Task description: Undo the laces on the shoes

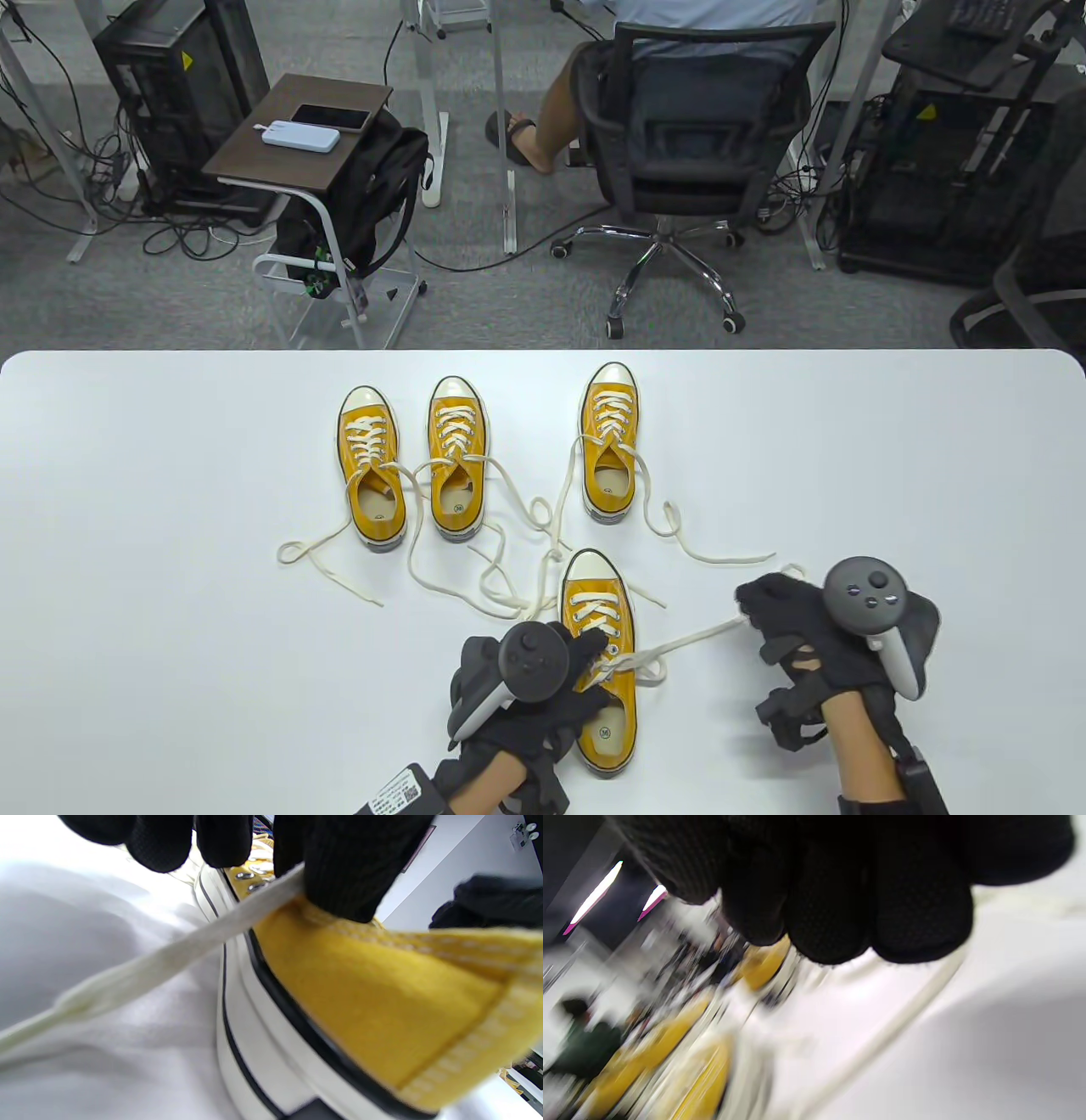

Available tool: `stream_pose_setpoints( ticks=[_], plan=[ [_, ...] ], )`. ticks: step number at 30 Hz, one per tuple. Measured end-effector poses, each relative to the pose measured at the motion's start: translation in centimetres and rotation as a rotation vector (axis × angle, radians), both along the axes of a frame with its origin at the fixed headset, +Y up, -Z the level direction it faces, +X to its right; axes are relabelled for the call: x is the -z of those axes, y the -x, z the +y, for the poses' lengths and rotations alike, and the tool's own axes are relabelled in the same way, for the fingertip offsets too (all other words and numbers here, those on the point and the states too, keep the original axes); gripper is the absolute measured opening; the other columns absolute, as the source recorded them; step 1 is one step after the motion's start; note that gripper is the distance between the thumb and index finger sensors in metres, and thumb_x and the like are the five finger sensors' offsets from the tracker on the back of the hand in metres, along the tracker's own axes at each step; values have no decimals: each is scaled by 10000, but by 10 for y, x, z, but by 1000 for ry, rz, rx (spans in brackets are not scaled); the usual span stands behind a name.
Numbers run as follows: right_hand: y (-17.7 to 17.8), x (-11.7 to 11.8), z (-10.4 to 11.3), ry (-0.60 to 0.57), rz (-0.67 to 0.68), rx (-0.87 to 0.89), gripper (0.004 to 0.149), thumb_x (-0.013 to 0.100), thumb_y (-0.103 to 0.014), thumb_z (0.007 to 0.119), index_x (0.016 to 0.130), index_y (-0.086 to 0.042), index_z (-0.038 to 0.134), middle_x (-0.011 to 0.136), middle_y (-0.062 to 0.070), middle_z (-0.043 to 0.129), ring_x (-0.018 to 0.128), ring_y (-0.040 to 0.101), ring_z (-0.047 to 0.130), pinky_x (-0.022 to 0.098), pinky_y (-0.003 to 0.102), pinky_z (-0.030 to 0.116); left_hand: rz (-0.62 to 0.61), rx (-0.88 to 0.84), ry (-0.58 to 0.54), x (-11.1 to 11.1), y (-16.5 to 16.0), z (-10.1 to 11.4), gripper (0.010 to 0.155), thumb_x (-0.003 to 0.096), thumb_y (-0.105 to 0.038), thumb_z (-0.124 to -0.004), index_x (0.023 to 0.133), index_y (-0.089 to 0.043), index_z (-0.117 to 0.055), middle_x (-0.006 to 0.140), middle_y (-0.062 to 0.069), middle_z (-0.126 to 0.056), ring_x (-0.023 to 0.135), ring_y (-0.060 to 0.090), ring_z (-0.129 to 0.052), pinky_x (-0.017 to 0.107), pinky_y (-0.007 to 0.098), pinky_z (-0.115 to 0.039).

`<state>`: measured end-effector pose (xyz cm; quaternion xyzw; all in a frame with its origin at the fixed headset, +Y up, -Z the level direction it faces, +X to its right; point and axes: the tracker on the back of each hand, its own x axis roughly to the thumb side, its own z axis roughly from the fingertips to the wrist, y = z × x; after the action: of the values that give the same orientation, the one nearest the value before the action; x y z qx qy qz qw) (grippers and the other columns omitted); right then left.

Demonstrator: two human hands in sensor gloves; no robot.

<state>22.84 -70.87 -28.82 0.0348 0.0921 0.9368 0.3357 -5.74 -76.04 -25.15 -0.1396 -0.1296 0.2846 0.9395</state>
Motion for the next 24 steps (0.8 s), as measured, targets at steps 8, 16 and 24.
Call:
stream_pose_setpoints(
  ticks=[8,16,24],
  plan=[
    [103,-28,-35,104,349,-415,471,412,-587,790,596,-179,936,527,120,1037,404,381,1020,327,545,809,70,126,-65,-8,-3,9,665,432,-560,-826,980,-220,-664,980,138,-720,822,452,-782,557,557,-724],
    [100,-26,-39,112,314,-379,420,429,-555,808,566,-180,940,509,115,1046,385,371,1029,311,536,818,64,37,-8,-6,18,42,378,426,-475,-864,730,-259,-922,701,45,-993,631,367,-985,479,539,-801],
    [100,-25,-42,141,312,-375,416,430,-554,808,567,-180,929,516,119,1044,388,374,1028,311,536,818,481,-100,-187,5,115,84,351,473,-412,-816,787,-285,-907,797,94,-951,690,406,-942,501,552,-774]
  ],
)
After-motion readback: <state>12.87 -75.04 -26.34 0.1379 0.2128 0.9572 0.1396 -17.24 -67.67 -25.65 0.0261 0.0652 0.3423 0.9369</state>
